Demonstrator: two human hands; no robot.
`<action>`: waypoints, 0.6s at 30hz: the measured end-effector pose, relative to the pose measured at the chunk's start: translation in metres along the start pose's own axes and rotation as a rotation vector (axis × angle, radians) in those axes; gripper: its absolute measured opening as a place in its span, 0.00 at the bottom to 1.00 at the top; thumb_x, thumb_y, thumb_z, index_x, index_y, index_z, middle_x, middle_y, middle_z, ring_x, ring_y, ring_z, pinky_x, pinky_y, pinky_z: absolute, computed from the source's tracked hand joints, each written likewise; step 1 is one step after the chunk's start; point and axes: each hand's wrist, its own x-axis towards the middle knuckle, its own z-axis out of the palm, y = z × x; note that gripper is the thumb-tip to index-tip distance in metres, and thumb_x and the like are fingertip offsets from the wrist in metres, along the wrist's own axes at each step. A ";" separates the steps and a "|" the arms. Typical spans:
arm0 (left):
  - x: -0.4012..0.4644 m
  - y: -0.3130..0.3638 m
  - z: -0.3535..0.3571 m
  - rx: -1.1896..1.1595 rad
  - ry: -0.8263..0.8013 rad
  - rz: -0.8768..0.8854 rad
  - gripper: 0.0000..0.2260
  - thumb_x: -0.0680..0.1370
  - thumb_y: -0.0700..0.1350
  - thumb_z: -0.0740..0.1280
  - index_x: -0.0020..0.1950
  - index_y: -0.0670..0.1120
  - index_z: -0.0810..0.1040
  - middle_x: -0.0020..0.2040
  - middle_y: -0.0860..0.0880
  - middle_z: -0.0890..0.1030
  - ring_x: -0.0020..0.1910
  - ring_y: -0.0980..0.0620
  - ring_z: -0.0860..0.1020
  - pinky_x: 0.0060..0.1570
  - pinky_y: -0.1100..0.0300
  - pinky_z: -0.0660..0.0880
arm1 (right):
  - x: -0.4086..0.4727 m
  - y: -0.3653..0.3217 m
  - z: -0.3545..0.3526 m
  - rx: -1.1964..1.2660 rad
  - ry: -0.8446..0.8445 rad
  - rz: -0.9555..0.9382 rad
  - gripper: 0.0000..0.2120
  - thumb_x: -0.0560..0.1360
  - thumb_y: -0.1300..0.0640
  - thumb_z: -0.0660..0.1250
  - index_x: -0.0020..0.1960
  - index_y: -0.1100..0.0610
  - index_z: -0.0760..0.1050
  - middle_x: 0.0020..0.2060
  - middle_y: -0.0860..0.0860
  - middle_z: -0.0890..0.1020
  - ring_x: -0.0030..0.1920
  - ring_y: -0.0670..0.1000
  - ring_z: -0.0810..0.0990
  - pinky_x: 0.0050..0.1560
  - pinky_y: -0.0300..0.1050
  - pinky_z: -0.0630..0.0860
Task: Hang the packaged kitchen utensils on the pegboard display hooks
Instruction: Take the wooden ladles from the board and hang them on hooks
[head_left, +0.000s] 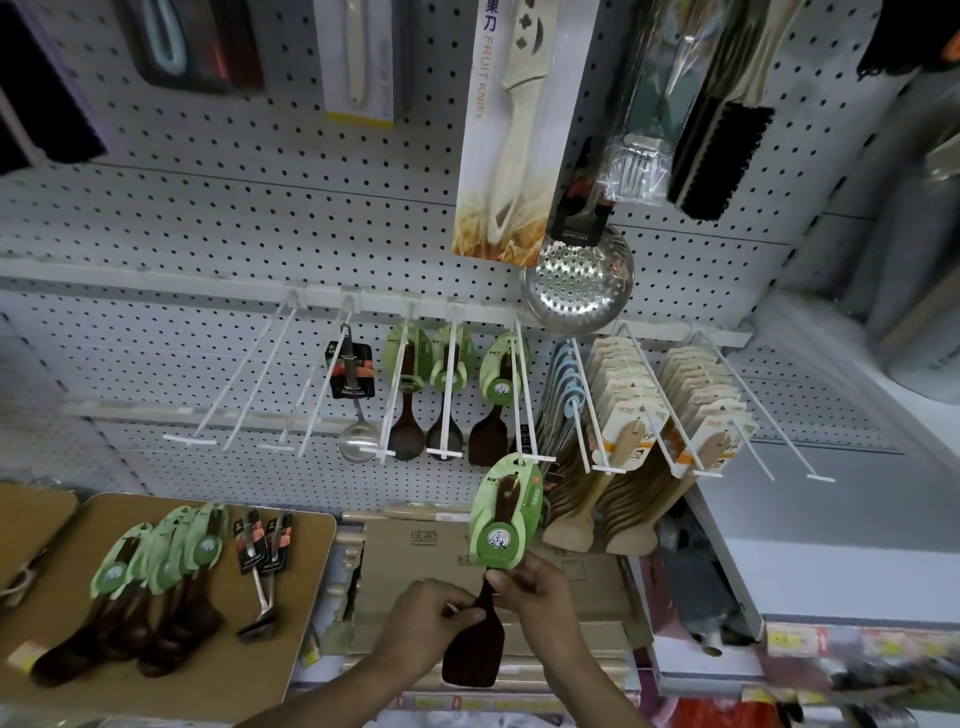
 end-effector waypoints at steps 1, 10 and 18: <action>0.002 0.000 -0.001 0.002 0.006 0.002 0.17 0.76 0.48 0.71 0.30 0.65 0.78 0.30 0.63 0.79 0.33 0.65 0.76 0.35 0.67 0.68 | 0.003 0.000 0.000 -0.002 0.002 -0.004 0.14 0.68 0.59 0.72 0.52 0.62 0.82 0.45 0.63 0.85 0.45 0.54 0.82 0.47 0.55 0.81; 0.032 0.000 -0.009 0.008 0.050 -0.019 0.06 0.75 0.50 0.71 0.38 0.58 0.84 0.35 0.58 0.83 0.37 0.61 0.80 0.40 0.61 0.74 | 0.039 -0.009 0.002 -0.046 0.007 -0.023 0.11 0.71 0.64 0.72 0.54 0.62 0.81 0.46 0.61 0.85 0.48 0.57 0.84 0.44 0.49 0.82; 0.083 0.008 -0.025 0.072 0.170 -0.013 0.06 0.76 0.50 0.70 0.43 0.52 0.85 0.36 0.58 0.83 0.39 0.60 0.80 0.38 0.66 0.70 | 0.093 -0.038 0.007 -0.094 0.006 -0.029 0.08 0.75 0.69 0.68 0.50 0.60 0.81 0.40 0.50 0.86 0.41 0.46 0.84 0.42 0.38 0.80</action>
